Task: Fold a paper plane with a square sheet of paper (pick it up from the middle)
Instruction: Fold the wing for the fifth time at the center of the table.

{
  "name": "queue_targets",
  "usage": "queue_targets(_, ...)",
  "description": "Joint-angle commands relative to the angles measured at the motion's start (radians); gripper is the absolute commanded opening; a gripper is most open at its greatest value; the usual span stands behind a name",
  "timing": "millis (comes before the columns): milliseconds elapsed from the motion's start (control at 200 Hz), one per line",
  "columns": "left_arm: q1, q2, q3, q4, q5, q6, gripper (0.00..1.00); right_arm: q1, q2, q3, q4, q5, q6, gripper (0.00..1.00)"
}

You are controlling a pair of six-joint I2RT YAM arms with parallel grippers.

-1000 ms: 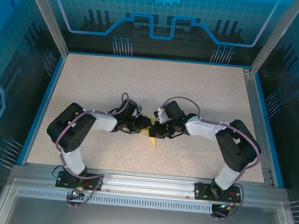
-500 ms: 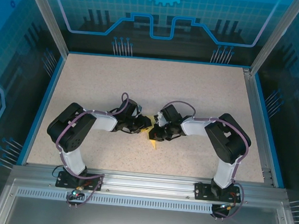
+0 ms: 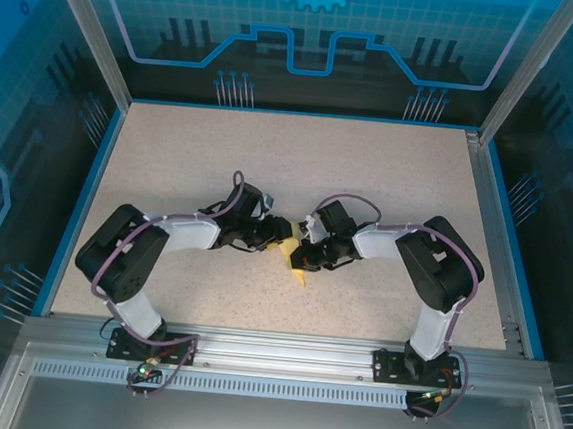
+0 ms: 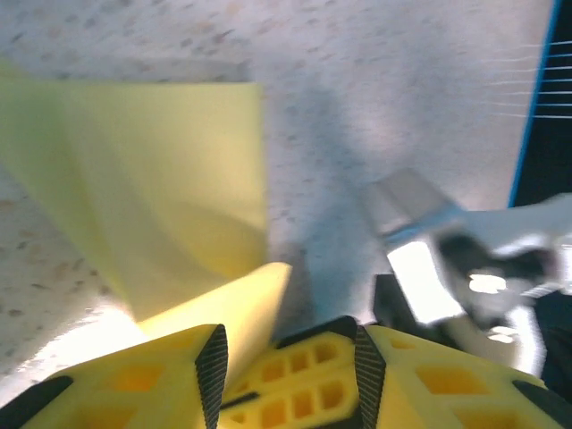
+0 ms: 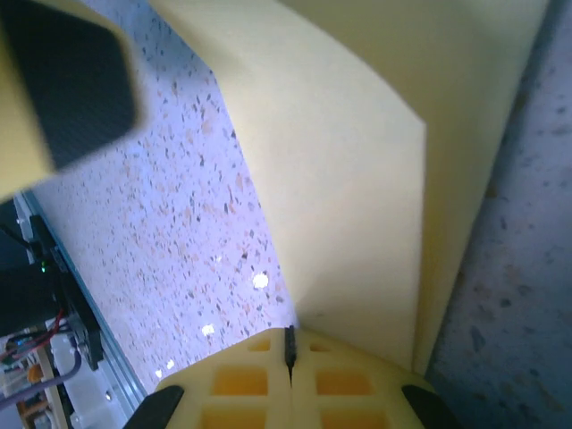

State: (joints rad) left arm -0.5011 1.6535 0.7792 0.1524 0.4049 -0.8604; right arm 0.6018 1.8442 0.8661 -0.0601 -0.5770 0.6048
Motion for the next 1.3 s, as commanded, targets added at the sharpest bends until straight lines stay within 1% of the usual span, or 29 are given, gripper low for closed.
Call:
queue_targets(0,-0.002,-0.031,0.014,0.005,0.009,0.037,0.46,-0.023,0.032,-0.006,-0.150,0.022,-0.076,0.01)
queue_targets(95,-0.003,-0.011,0.005,0.056,0.041,0.032,0.46,-0.027,0.036,0.001,-0.153,0.020,-0.081,0.01)
queue_targets(305,-0.004,0.045,0.006,0.136,0.070,0.027,0.47,-0.030,0.052,0.006,-0.153,0.016,-0.082,0.02)
queue_targets(410,-0.005,0.071,0.020,0.115,0.072,0.036,0.47,-0.032,0.058,0.007,-0.152,0.020,-0.082,0.02)
queue_targets(595,-0.006,0.092,0.010,0.130,0.086,0.056,0.48,-0.035,0.072,0.004,-0.148,0.021,-0.071,0.01)
queue_targets(700,-0.006,0.121,0.023,0.129,0.079,0.070,0.49,-0.034,0.074,0.002,-0.145,0.015,-0.069,0.01)
queue_targets(920,0.005,0.172,0.040,0.124,-0.023,0.073,0.49,-0.034,0.069,-0.005,-0.159,0.011,-0.086,0.00)
queue_targets(1060,0.027,0.206,0.057,0.121,-0.015,0.084,0.49,-0.035,0.074,0.006,-0.194,0.010,-0.116,0.00)
queue_targets(1290,0.082,0.207,0.073,0.088,-0.003,0.123,0.49,-0.037,0.075,0.007,-0.219,0.014,-0.137,0.00)
